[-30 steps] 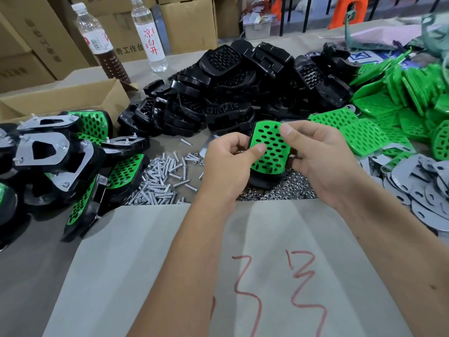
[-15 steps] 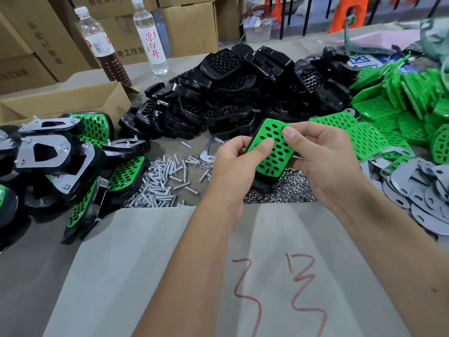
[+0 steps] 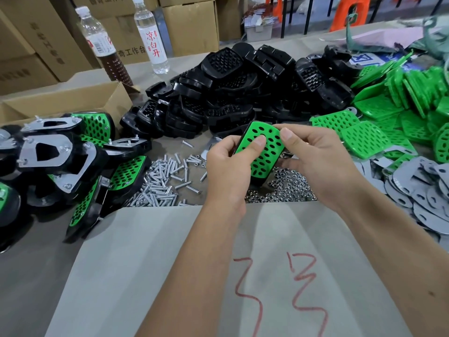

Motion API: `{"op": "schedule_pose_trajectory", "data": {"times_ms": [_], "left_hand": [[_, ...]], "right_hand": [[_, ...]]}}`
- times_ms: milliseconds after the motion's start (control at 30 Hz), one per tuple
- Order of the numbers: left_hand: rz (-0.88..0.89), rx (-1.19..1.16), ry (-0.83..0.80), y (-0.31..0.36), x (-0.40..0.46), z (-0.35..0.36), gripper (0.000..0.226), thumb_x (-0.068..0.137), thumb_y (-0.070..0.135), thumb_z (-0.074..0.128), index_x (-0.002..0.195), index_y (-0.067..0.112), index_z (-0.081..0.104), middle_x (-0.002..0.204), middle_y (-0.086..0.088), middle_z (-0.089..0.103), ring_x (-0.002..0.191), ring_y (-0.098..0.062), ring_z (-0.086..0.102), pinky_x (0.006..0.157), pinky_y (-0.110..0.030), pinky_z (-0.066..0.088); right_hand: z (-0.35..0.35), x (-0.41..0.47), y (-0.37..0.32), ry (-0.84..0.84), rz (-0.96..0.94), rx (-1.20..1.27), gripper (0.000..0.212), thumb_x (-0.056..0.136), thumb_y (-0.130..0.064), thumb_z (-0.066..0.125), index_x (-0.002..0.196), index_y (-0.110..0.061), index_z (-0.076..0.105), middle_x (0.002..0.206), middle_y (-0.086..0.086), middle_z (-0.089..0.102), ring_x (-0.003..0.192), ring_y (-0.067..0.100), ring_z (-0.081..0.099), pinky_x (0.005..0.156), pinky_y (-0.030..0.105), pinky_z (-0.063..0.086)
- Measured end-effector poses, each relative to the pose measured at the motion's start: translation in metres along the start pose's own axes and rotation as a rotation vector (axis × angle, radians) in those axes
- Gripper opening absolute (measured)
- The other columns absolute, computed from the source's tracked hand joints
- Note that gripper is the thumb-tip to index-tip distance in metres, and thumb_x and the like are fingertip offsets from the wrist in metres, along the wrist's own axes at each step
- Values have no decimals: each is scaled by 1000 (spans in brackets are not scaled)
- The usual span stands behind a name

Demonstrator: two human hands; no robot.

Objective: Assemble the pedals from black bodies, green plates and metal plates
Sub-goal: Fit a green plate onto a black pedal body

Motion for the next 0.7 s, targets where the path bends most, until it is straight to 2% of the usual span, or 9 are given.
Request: {"op": "schedule_pose_trajectory", "data": {"times_ms": [100, 233, 300, 400, 500, 600, 700], "left_hand": [[-14, 8, -8, -1, 0, -1, 13, 91, 20, 80, 87, 8, 75, 75, -2, 74, 59, -10, 66, 46, -23, 50], [-25, 10, -51, 1, 1, 0, 13, 90, 21, 81, 93, 9, 76, 84, -8, 76, 67, -15, 69, 48, -24, 51], [-21, 17, -69, 2, 1, 1, 12, 90, 21, 80, 93, 10, 76, 84, -8, 77, 67, -15, 69, 50, -23, 51], [-5, 46, -48, 2, 1, 2, 10, 91, 21, 80, 87, 13, 76, 76, -1, 76, 62, -11, 67, 50, -24, 51], [1, 32, -28, 0, -1, 4, 12, 92, 21, 79, 86, 12, 74, 74, -2, 75, 61, -12, 68, 47, -24, 50], [-25, 51, -22, -2, -2, 5, 18, 92, 26, 80, 99, 12, 72, 88, -5, 77, 73, -19, 71, 51, -27, 53], [-13, 49, -51, 2, 3, 4, 25, 96, 33, 74, 119, 22, 71, 110, -1, 76, 90, -14, 72, 64, -28, 55]], "right_hand": [[-1, 1, 2, -20, -8, -54, 27, 109, -6, 49, 117, -6, 74, 108, 18, 77, 100, 29, 76, 86, 48, 64], [-2, 1, 1, -21, -66, -37, 24, 107, -8, 53, 120, -3, 73, 112, 22, 75, 107, 41, 73, 92, 58, 59], [-1, 0, 1, 1, -79, -41, 27, 102, -17, 55, 117, -8, 75, 109, 19, 76, 102, 38, 74, 86, 52, 61], [-3, 0, -1, 88, -147, -279, 25, 104, -22, 54, 103, -20, 80, 100, 20, 72, 80, 30, 70, 68, 42, 59], [-5, 1, -3, 133, -187, -433, 32, 108, -20, 54, 94, -2, 75, 94, 28, 61, 79, 39, 62, 69, 51, 56], [-5, 0, -7, 137, -228, -546, 35, 109, -19, 53, 91, 5, 71, 86, 23, 54, 76, 42, 59, 72, 63, 51], [-1, -3, -14, 113, -274, -564, 25, 108, -14, 55, 109, -6, 79, 83, 9, 55, 74, 27, 62, 72, 56, 54]]}}
Point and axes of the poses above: each hand's wrist, its own x-axis towards the middle knuckle, its own z-axis out of the palm, y = z × x, the point moved 8 cm from there along x, towards the middle knuckle
